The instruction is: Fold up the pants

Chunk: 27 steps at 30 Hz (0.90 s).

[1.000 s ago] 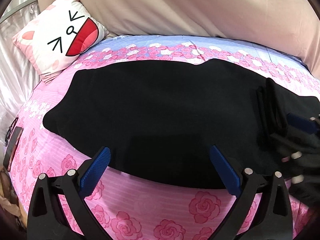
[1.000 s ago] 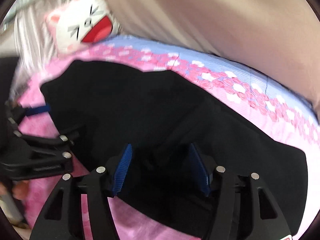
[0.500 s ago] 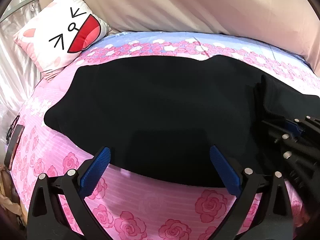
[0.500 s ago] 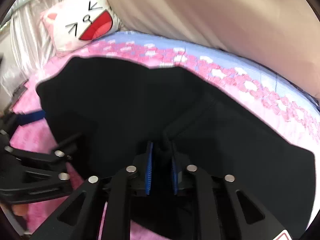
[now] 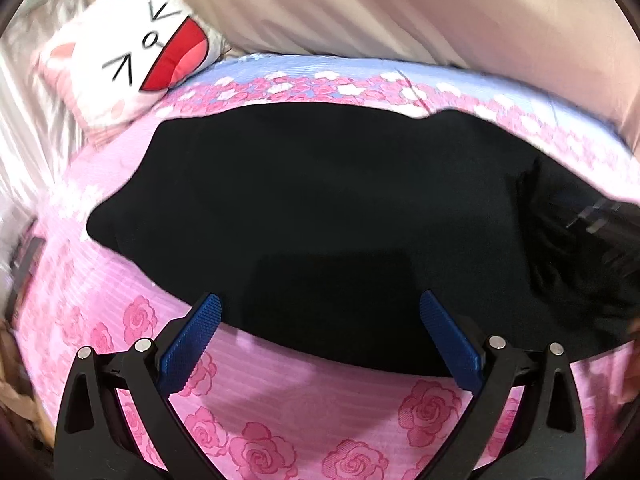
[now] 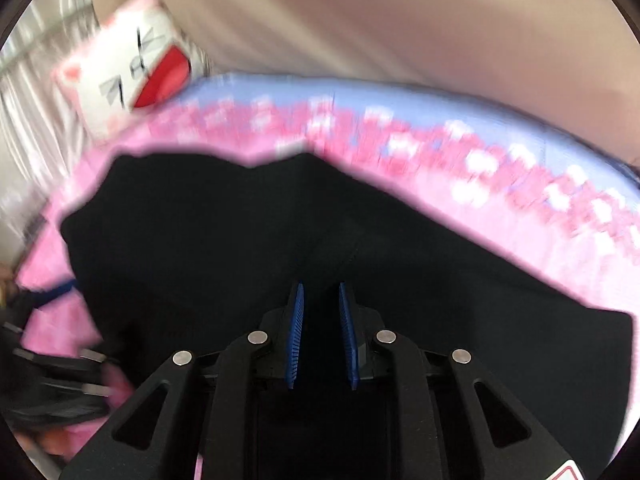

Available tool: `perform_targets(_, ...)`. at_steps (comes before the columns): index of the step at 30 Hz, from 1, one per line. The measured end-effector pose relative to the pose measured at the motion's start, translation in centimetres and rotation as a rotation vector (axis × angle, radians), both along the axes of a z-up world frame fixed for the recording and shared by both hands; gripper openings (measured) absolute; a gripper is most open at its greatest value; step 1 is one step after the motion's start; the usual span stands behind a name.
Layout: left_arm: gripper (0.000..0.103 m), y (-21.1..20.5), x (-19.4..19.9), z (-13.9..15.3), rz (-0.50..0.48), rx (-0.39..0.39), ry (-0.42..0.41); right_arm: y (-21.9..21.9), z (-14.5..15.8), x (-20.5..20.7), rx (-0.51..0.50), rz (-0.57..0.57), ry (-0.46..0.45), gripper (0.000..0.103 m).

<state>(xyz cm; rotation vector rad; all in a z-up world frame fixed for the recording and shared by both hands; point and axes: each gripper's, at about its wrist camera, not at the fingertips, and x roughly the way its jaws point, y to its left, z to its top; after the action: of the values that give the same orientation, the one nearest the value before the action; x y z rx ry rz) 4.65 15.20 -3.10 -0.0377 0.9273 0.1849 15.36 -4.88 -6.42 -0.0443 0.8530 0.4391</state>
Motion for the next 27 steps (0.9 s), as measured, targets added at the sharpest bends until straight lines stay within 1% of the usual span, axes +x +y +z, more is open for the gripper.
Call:
perform_targets(2,0.098,2.7,-0.5,0.6,0.056,-0.067,-0.016,-0.1,0.5,-0.6,-0.007,-0.006,-0.014,0.018)
perform_targets(3,0.098,4.5,-0.8,1.0,0.1,-0.089,-0.029,-0.6,1.1,-1.0,0.016,-0.01,-0.014,0.018)
perform_targets(4,0.098,5.9,-0.9,1.3,0.136,-0.101,-0.038,-1.9,2.2,-1.7,0.07,-0.018,-0.017,0.018)
perform_targets(5,0.098,8.1,-1.3,1.7,0.191,-0.117,-0.049,-2.9,2.9,-2.2,0.097,-0.035,-0.025,0.019)
perform_targets(6,0.098,9.8,-1.5,1.9,0.237,-0.126,-0.055,-4.6,3.7,-2.9,0.116,-0.073,-0.039,0.027)
perform_targets(7,0.098,11.3,-1.8,2.1,0.281,-0.132,-0.056,-5.7,4.4,-3.4,0.121,-0.104,-0.049,0.045)
perform_targets(8,0.098,12.8,-2.2,2.2,0.328,-0.136,-0.063,-8.0,5.0,-4.4,0.121,-0.165,-0.062,0.052)
perform_targets(9,0.098,13.6,-2.6,2.3,0.355,-0.137,-0.073,-10.1,5.5,-5.5,0.116,-0.226,-0.077,0.058)
perform_targets(10,0.098,14.1,-2.9,2.4,0.374,-0.135,-0.083,-12.6,5.8,-6.7,0.106,-0.293,-0.088,0.058)
perform_targets(11,0.098,14.2,-3.2,2.5,0.387,-0.121,-0.093,-15.8,5.8,-8.1,0.091,-0.381,-0.078,0.059)
perform_targets(12,0.098,14.0,-3.1,2.5,0.385,-0.105,-0.097,-17.9,5.6,-9.0,0.091,-0.438,-0.055,0.06)
perform_targets(13,0.098,13.7,-3.0,2.5,0.377,-0.096,-0.098,-20.1,5.1,-9.9,0.116,-0.485,-0.023,0.06)
perform_targets(14,0.098,12.7,-2.4,2.4,0.348,-0.091,-0.093,-21.4,4.6,-10.5,0.151,-0.506,0.001,0.06)
perform_targets(15,0.098,12.0,-2.0,2.3,0.326,-0.093,-0.086,-23.0,3.7,-11.0,0.215,-0.523,0.043,0.06)
perform_targets(18,0.098,9.6,-0.7,1.9,0.248,-0.128,-0.055,-24.7,1.2,-11.7,0.392,-0.507,0.135,0.06)
perform_targets(21,0.098,6.9,0.0,1.7,0.182,-0.154,-0.033,-24.4,-0.5,-11.6,0.452,-0.476,0.186,0.06)
perform_targets(22,0.098,6.1,0.1,1.8,0.165,-0.151,-0.031,-24.0,-1.0,-11.4,0.486,-0.45,0.207,0.062)
perform_targets(23,0.098,5.5,0.0,1.7,0.155,-0.145,-0.029,-23.8,-1.5,-11.2,0.515,-0.436,0.223,0.068)
perform_targets(24,0.098,4.8,-0.1,1.7,0.143,-0.137,-0.028,-23.6,-1.5,-11.4,0.55,-0.432,0.204,0.077)
perform_targets(25,0.098,4.3,-0.1,1.7,0.136,-0.131,-0.027,-23.1,-1.6,-11.3,0.574,-0.414,0.197,0.076)
perform_targets(26,0.098,3.7,-0.1,1.6,0.13,-0.123,-0.024,-23.0,-1.6,-11.3,0.56,-0.41,0.19,0.071)
perform_targets(27,0.098,3.3,-0.1,1.5,0.127,-0.118,-0.02,-22.2,-1.3,-11.2,0.521,-0.423,0.164,0.04)
